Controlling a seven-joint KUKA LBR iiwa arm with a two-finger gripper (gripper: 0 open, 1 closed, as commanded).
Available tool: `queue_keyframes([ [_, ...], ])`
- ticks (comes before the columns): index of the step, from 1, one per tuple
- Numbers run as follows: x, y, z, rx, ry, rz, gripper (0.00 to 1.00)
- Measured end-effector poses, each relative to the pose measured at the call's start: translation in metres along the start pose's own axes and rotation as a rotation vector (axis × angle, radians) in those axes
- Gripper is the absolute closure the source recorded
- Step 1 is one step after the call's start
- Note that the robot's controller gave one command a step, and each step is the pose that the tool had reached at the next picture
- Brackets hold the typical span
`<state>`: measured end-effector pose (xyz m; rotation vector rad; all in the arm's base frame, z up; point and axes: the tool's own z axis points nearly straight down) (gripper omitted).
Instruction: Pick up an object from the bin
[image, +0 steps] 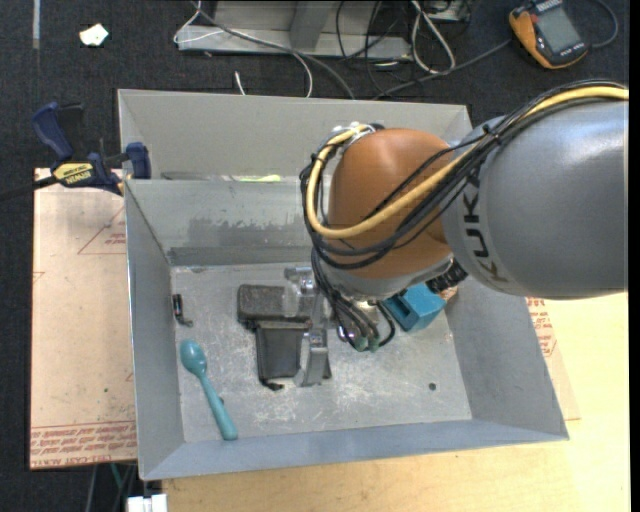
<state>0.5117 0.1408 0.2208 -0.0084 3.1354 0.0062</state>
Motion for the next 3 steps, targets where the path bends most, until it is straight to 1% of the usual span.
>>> queue_keyframes([
  [1,0.004,0.002,0.046,0.002,0.007,0.052,0.00],
  [2,-0.019,-0.033,0.118,-0.001,-0.001,0.002,0.00],
  [3,-0.030,-0.046,0.146,-0.004,0.001,0.139,0.00],
])
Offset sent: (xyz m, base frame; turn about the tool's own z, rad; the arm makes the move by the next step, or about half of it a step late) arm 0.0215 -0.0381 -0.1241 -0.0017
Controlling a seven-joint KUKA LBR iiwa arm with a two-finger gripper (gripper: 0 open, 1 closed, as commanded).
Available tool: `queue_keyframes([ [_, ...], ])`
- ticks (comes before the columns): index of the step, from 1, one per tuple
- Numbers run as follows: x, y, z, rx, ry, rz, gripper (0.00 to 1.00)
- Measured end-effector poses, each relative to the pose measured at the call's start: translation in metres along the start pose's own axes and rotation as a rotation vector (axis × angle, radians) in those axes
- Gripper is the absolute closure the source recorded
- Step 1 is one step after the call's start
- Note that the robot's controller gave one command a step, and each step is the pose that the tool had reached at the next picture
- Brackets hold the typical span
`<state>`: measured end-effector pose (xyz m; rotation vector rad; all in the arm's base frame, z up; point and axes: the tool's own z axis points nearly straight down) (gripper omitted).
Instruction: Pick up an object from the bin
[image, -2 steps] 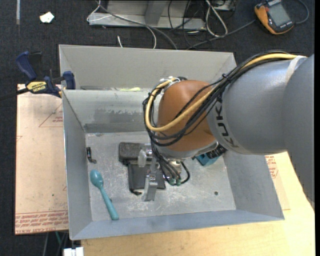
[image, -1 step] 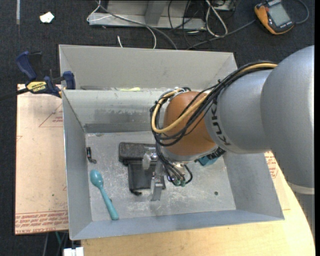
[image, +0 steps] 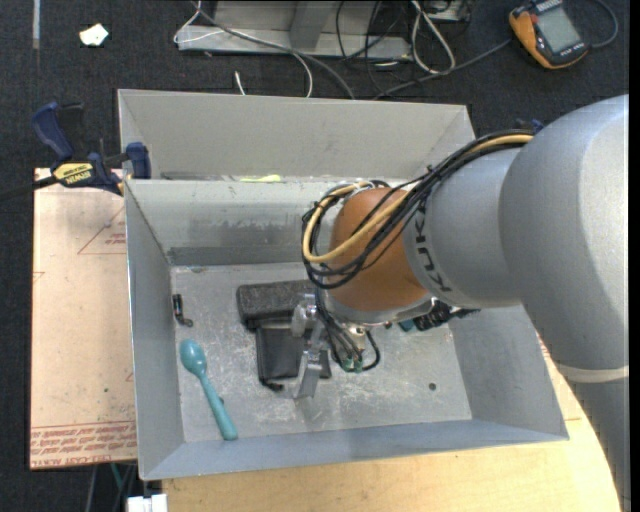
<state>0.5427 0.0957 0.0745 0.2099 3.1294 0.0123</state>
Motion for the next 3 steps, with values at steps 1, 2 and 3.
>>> queue_keyframes([
  [1,-0.009,0.002,0.004,0.003,0.006,0.075,1.00],
  [2,-0.009,0.002,0.004,0.003,0.006,0.075,1.00],
  [3,-0.011,0.006,-0.073,0.003,0.009,0.051,1.00],
])
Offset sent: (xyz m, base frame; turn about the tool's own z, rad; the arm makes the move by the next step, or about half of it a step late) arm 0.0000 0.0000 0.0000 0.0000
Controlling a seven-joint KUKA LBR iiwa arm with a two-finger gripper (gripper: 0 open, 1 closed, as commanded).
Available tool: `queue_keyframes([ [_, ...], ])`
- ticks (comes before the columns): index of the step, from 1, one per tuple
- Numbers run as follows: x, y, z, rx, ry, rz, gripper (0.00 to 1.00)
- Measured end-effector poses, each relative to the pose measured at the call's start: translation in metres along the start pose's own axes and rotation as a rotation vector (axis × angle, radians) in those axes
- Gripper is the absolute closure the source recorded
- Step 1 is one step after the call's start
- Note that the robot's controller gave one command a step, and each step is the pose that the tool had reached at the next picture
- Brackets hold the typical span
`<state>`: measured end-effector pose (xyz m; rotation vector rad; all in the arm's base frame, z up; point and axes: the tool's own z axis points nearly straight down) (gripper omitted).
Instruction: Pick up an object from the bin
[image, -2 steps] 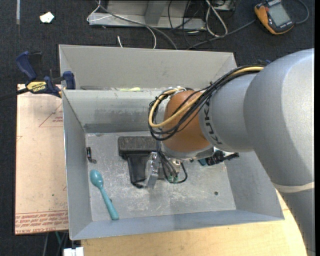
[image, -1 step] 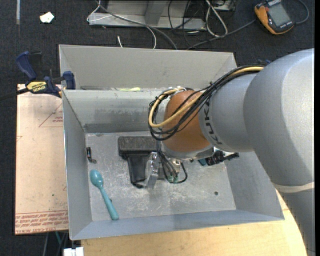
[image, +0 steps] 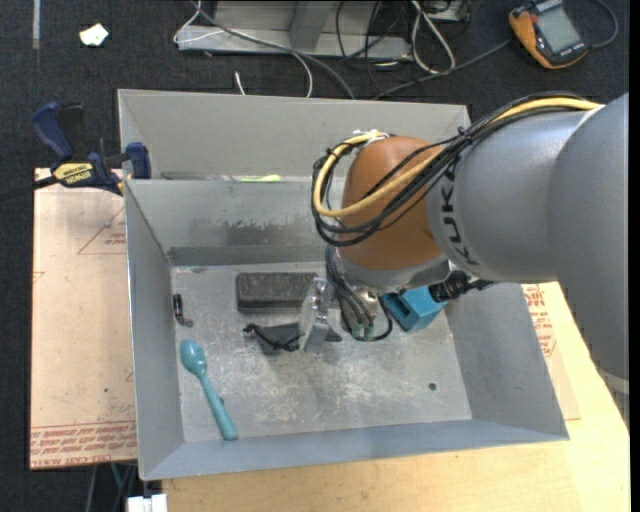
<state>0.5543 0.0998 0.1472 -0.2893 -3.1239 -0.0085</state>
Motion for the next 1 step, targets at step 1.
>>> queue_keyframes([
  [1,0.0065,0.0085,-0.0758,0.002,0.005,-0.047,1.00],
])
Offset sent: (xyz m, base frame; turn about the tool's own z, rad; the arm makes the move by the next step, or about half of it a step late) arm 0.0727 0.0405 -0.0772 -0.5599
